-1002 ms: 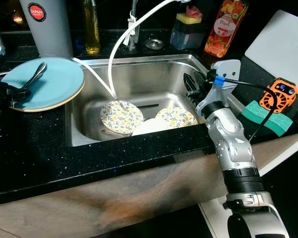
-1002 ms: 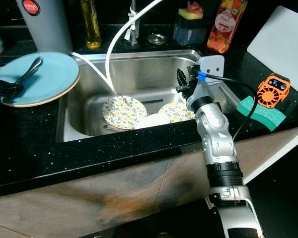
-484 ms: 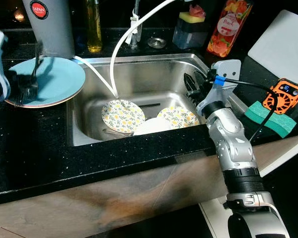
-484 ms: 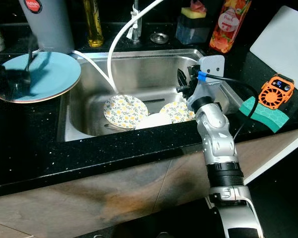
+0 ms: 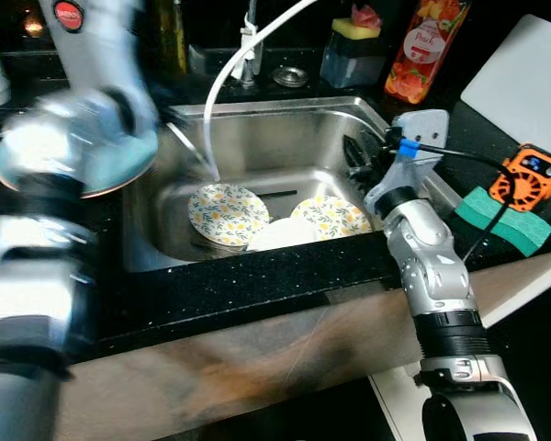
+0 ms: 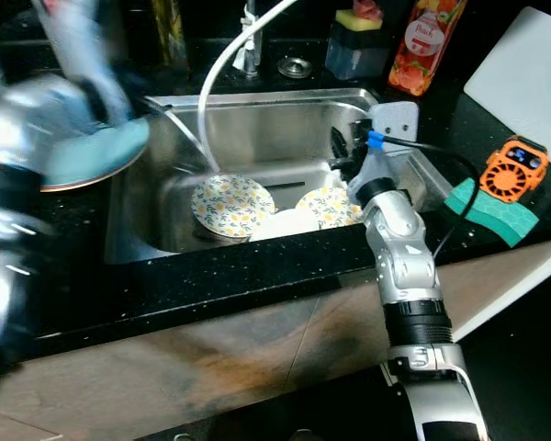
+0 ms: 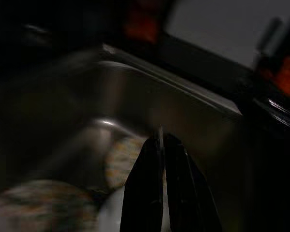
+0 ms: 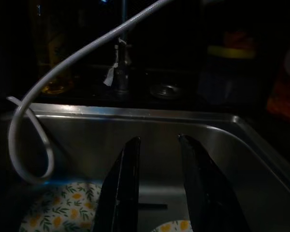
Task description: Kitchen organization
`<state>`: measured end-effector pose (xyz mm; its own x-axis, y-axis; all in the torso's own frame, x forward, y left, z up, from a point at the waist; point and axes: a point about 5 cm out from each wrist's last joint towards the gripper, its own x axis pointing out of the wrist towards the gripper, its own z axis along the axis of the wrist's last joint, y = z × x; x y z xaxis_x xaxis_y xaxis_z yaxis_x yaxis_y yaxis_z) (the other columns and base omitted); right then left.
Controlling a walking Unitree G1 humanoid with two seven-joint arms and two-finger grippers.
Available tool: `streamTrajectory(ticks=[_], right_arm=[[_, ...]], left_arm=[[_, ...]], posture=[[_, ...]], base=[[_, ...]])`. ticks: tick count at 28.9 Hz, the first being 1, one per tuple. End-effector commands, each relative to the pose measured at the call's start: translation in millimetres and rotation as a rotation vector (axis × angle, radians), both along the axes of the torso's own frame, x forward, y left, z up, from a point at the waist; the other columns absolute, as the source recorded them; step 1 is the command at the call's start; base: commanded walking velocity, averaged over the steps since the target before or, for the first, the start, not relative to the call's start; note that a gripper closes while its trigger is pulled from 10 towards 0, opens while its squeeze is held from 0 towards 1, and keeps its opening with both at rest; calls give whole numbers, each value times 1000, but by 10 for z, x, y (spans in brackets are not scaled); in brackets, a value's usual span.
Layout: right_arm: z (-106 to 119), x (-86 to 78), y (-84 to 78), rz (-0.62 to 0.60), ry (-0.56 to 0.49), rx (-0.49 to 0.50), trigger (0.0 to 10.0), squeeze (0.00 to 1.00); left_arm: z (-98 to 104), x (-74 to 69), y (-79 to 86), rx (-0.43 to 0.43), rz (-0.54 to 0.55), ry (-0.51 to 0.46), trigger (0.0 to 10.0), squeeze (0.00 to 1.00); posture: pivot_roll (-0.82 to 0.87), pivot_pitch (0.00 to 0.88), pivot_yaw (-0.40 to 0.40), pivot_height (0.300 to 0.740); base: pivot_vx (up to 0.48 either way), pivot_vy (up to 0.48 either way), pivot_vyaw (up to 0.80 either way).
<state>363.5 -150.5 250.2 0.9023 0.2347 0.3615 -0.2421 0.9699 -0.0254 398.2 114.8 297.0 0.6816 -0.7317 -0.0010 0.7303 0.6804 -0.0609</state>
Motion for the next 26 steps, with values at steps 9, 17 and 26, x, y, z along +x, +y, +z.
streamTrajectory(ticks=[9,17,26], right_arm=[[-16,-47,-134,-49,1,20,10000,0],[-24,-43,-102,-40,2,23,10000,0],[-26,-61,-65,-24,3,25,10000,0]], left_arm=[[17,-29,-175,24,96,-112,10000,0],[212,129,493,389,470,-292,10000,0],[126,81,1251,877,659,-273,10000,0]], posture=[[77,93,-26,740],[91,91,-27,740],[101,102,-27,740]], base=[[0,0,0],[0,0,0],[0,0,0]])
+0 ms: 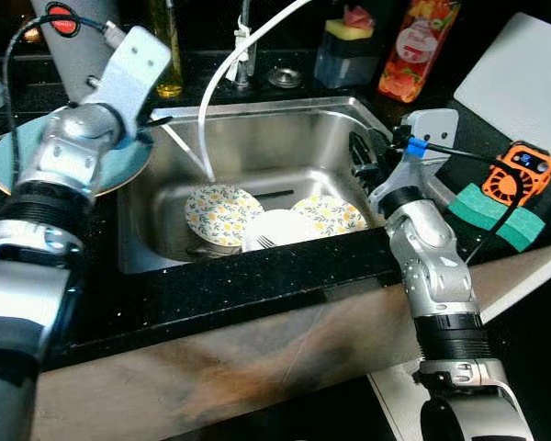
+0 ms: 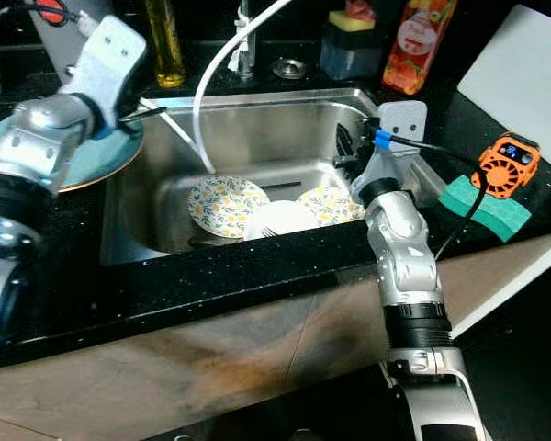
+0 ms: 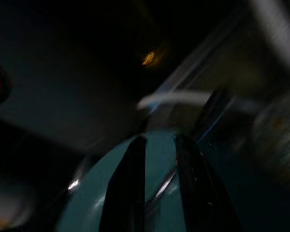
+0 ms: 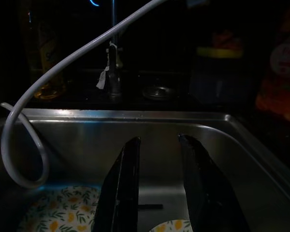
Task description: Kitchen organization
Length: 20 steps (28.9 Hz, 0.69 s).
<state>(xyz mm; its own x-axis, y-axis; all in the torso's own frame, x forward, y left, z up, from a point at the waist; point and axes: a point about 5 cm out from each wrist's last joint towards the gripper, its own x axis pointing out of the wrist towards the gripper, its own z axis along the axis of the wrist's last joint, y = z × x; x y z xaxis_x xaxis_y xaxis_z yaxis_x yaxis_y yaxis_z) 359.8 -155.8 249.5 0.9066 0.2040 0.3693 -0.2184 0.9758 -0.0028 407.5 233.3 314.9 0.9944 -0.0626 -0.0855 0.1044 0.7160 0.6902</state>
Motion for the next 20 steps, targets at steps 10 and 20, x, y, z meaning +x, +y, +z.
streamTrajectory(ticks=[10,20], right_arm=[[-41,-29,6,7,14,3,10000,0],[-43,-75,-8,3,20,4,10000,0]], left_arm=[[-300,-26,301,308,55,186,10000,0],[-288,32,169,386,28,185,10000,0]], posture=[[102,107,-28,740],[93,162,-20,740]], base=[[0,0,0],[0,0,0]])
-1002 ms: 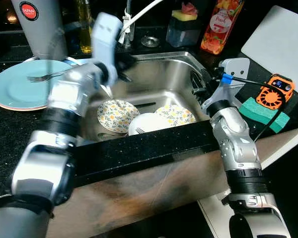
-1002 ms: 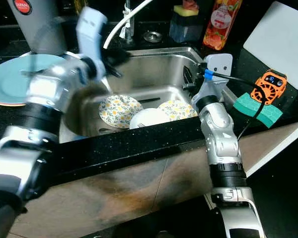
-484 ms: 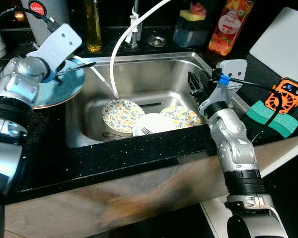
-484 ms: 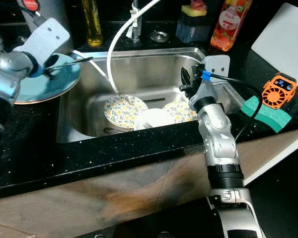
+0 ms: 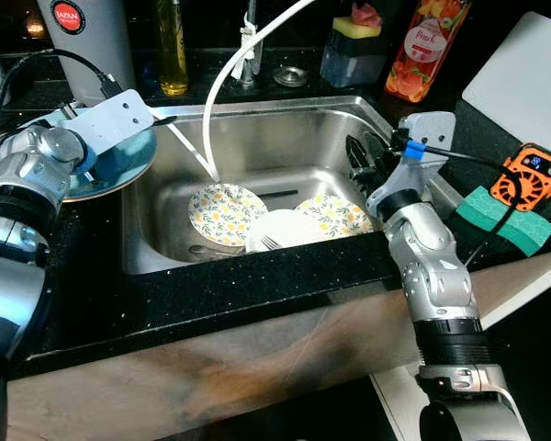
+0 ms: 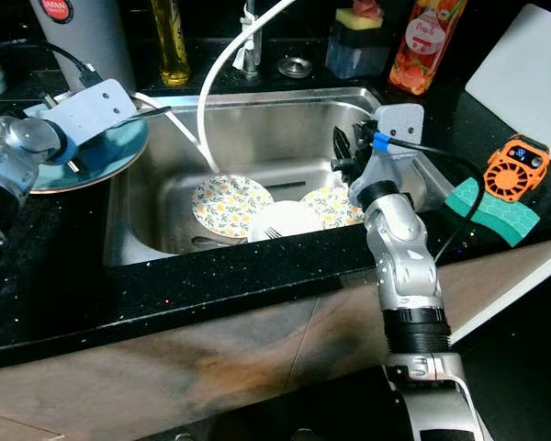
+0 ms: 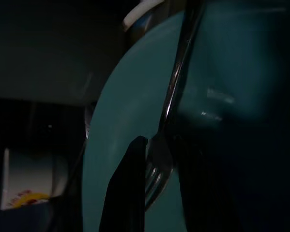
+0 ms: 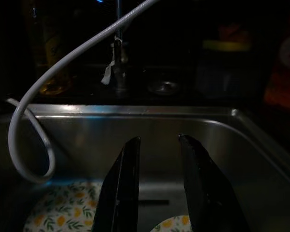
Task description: Kitchen organization
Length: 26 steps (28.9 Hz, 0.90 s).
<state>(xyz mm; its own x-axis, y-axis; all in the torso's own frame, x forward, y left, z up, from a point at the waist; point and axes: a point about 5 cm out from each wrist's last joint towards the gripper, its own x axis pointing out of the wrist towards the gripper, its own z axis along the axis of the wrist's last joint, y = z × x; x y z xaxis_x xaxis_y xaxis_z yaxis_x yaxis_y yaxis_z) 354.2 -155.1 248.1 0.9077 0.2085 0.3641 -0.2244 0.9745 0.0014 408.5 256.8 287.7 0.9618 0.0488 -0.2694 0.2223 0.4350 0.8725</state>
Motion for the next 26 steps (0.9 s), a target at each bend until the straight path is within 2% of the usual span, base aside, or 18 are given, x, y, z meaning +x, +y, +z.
streamTrajectory(ticks=[1,13,14,16,17,18,19,22,26], right_arm=[[-34,-28,-17,-6,14,3,10000,0],[-42,-190,-55,-34,18,19,10000,0],[-41,-203,-59,-36,19,18,10000,0],[-43,-223,-65,-39,23,16,10000,0],[-45,-230,-67,-40,25,16,10000,0],[-51,-243,-68,-41,28,14,10000,0],[-56,-243,-69,-41,31,12,10000,0],[-68,-246,-76,-43,39,8,10000,0],[-57,-226,-88,-45,43,9,10000,0]], left_arm=[[-9,27,-77,30,-22,2,10000,0],[-6,67,-152,71,-17,-18,10000,0],[-40,69,-154,78,-10,-16,9569,0],[-100,71,-152,89,3,-15,4706,0],[-122,71,-149,95,9,-16,4706,0],[-157,68,-138,101,19,-17,3294,0],[-174,67,-133,110,22,-21,0,0],[-226,51,-75,135,44,-39,0,0],[-219,42,-44,119,47,-43,0,0]], posture=[[92,165,-18,740],[64,254,17,740],[60,264,18,740],[55,273,17,740],[55,273,17,740],[53,275,16,740],[53,275,16,740],[50,269,8,740],[63,251,1,740]], base=[[0,0,0],[0,0,0],[0,0,0],[0,0,0],[0,0,0],[0,0,0],[0,0,0],[0,0,0],[0,0,0]])
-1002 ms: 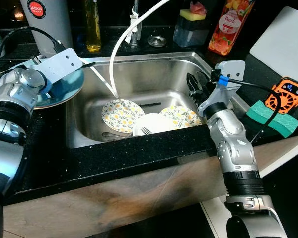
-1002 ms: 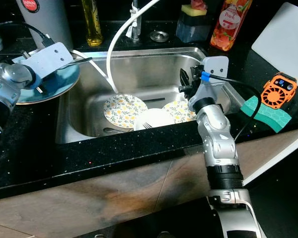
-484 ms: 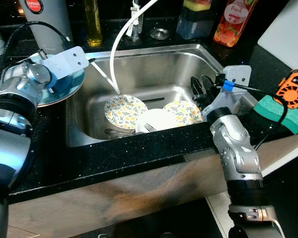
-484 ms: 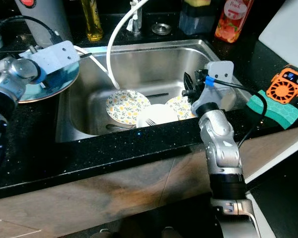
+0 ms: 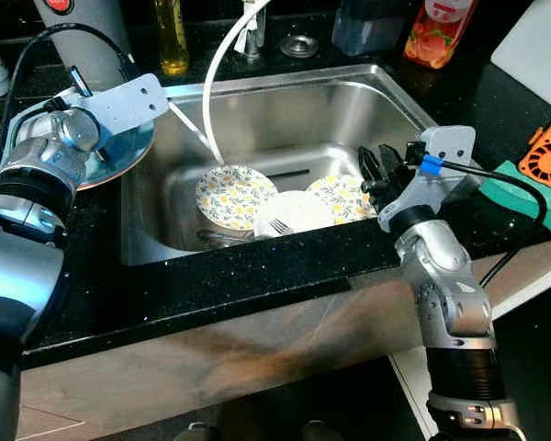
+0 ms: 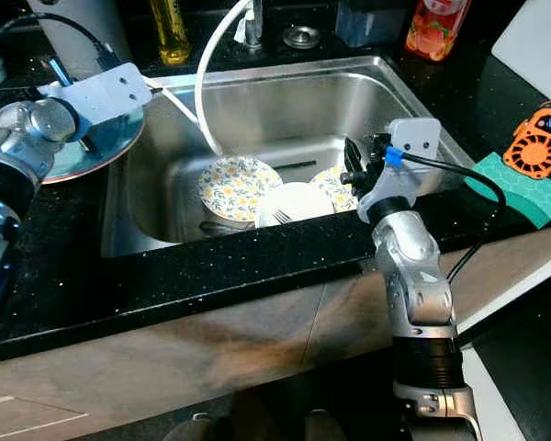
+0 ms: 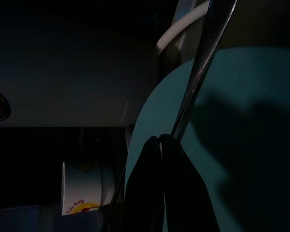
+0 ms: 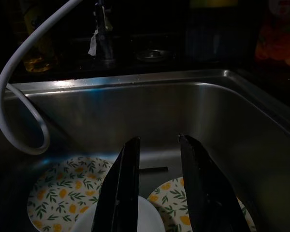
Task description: Kitchen organization
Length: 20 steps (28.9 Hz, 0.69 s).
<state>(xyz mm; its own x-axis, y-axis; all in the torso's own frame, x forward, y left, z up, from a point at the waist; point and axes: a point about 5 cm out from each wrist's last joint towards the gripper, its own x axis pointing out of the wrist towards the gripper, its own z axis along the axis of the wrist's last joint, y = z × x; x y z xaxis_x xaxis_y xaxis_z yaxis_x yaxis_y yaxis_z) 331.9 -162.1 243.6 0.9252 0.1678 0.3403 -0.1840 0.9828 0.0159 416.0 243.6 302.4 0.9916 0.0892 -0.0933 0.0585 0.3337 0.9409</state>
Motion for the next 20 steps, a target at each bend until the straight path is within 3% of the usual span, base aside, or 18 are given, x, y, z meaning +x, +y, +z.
streamTrajectory(ticks=[1,5,7,8,9,10,11,12,13,16,19,20], right_arm=[[3,10,-15,-2,14,0,10000,0],[44,46,0,5,5,0,10000,0],[66,72,-2,5,-3,-2,10000,0],[72,76,-3,5,-6,-2,10000,0],[82,80,-6,3,-12,-2,10000,0],[82,80,-6,3,-12,-2,10000,0],[101,78,-12,0,-21,0,10000,0],[125,72,-22,-5,-35,6,10000,0],[125,72,-22,-5,-35,6,10000,0],[143,48,-26,-3,-50,14,10000,0],[145,43,-28,-1,-53,16,10000,0],[136,32,1,23,-59,21,10000,0]], left_arm=[[-327,-35,101,-1,33,111,0,0],[-105,-20,64,-13,-12,20,0,0],[167,-18,31,-109,-32,-85,10000,0],[251,-23,28,-155,-39,-118,10000,0],[399,-40,49,-274,-38,-174,10000,0],[399,-40,49,-274,-38,-174,10000,0],[551,-69,90,-399,-35,-230,10000,0],[753,-127,155,-674,-78,-283,10000,0],[753,-127,155,-674,-78,-283,10000,0],[729,-169,232,-809,-108,-260,10000,0],[695,-173,250,-856,-109,-246,10000,0],[503,-201,392,-982,-38,-243,10000,0]], posture=[[67,240,-2,740],[79,214,-11,740],[84,191,-10,740],[84,191,-10,740],[86,172,-8,740],[86,172,-8,740],[86,158,-6,740],[87,138,-6,740],[87,138,-6,740],[93,110,-10,740],[93,110,-10,740],[105,89,-24,740]], base=[[0,0,0],[0,0,0],[0,0,0],[0,0,0],[0,0,0],[0,0,0],[0,0,0],[0,0,0],[0,0,0],[0,0,0],[0,0,0],[0,0,0]])
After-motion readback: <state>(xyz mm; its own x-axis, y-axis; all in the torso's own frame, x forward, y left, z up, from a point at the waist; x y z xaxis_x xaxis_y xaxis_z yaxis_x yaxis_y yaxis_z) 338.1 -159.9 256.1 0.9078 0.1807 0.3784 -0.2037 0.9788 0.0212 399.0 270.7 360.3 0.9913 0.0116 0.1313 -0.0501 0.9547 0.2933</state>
